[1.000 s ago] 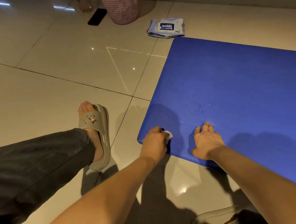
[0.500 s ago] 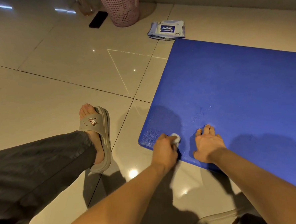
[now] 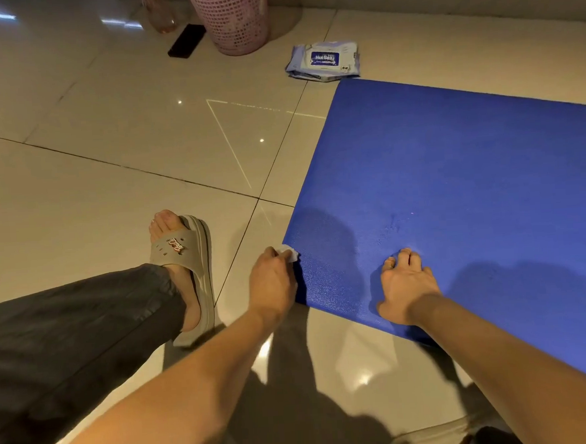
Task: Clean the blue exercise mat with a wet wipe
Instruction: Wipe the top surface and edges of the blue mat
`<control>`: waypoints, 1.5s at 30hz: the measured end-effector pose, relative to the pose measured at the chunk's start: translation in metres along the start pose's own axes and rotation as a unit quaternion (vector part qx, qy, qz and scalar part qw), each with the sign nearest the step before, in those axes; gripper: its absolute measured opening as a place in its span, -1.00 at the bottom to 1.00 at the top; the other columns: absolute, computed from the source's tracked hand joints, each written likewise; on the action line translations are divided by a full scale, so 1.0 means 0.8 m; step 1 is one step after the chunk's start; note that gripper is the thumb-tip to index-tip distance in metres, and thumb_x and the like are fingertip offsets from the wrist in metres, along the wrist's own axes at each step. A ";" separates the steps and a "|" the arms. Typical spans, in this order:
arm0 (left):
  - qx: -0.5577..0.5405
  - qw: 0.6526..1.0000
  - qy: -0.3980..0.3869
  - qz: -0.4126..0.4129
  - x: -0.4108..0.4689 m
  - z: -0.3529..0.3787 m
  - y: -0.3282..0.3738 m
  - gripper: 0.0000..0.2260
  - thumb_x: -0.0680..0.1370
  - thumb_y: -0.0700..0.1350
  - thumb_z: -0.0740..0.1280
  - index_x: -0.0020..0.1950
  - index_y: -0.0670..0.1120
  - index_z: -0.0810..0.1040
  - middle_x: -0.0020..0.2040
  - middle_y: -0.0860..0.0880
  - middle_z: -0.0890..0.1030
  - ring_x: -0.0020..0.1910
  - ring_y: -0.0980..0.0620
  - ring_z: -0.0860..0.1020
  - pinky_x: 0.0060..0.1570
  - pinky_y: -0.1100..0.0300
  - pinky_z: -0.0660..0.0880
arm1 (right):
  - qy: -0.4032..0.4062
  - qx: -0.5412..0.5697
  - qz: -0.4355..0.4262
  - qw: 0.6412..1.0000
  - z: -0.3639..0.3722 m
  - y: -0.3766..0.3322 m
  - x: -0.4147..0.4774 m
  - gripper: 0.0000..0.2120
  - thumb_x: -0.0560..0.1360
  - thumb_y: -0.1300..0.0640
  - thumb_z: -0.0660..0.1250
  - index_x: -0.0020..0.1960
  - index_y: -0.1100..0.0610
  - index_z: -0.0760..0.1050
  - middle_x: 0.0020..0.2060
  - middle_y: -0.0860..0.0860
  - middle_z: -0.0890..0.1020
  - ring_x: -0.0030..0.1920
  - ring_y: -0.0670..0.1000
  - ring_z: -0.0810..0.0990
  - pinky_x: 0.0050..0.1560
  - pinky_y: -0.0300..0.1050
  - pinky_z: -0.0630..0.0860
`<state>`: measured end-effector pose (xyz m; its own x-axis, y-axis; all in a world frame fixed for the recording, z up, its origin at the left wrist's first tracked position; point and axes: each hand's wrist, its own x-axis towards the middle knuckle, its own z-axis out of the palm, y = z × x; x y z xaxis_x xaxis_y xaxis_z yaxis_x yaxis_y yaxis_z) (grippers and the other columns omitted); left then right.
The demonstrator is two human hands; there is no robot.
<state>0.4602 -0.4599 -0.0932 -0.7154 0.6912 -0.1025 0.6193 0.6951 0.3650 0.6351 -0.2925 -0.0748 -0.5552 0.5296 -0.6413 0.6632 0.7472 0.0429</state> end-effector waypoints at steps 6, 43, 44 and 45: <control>-0.085 0.990 -0.077 0.086 -0.025 0.052 0.093 -0.75 0.66 -0.15 0.24 0.29 -0.10 0.60 0.08 -0.19 0.56 0.02 -0.20 0.54 -0.03 0.14 0.38 | -0.004 -0.003 0.001 1.000 0.001 0.002 0.001 -0.12 0.52 -0.17 0.32 0.58 0.31 0.02 0.53 0.34 0.03 0.55 0.34 0.02 0.42 0.14 0.32; 0.160 0.980 0.010 0.121 0.036 0.030 0.019 -0.68 0.63 -0.07 0.23 0.37 -0.06 0.52 0.21 -0.16 0.54 0.16 -0.17 0.47 0.15 0.03 0.42 | 0.006 -0.006 -0.008 1.000 -0.001 0.002 0.000 -0.16 0.50 -0.12 0.32 0.55 0.34 0.09 0.47 0.31 0.14 0.47 0.33 0.14 0.38 0.15 0.37; 0.136 0.982 -0.013 0.126 0.028 0.034 0.028 -0.62 0.62 -0.03 0.22 0.43 -0.08 0.46 0.24 -0.18 0.53 0.20 -0.17 0.45 0.20 0.03 0.40 | 0.005 -0.007 -0.007 1.000 -0.001 0.001 -0.001 -0.15 0.50 -0.13 0.31 0.55 0.35 0.08 0.47 0.32 0.12 0.48 0.34 0.13 0.39 0.15 0.36; 0.102 0.985 -0.034 0.134 0.018 0.039 0.039 -0.55 0.62 0.03 0.22 0.49 -0.10 0.39 0.31 -0.20 0.50 0.27 -0.19 0.42 0.27 0.00 0.40 | 0.003 -0.009 -0.005 1.000 0.000 0.000 -0.001 -0.14 0.50 -0.13 0.31 0.56 0.35 0.06 0.49 0.33 0.10 0.49 0.34 0.11 0.40 0.16 0.35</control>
<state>0.4795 -0.4225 -0.1125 -0.4981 0.8622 -0.0925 0.8402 0.5063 0.1944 0.6355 -0.2928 -0.0743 -0.5649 0.5243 -0.6372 0.6479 0.7600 0.0509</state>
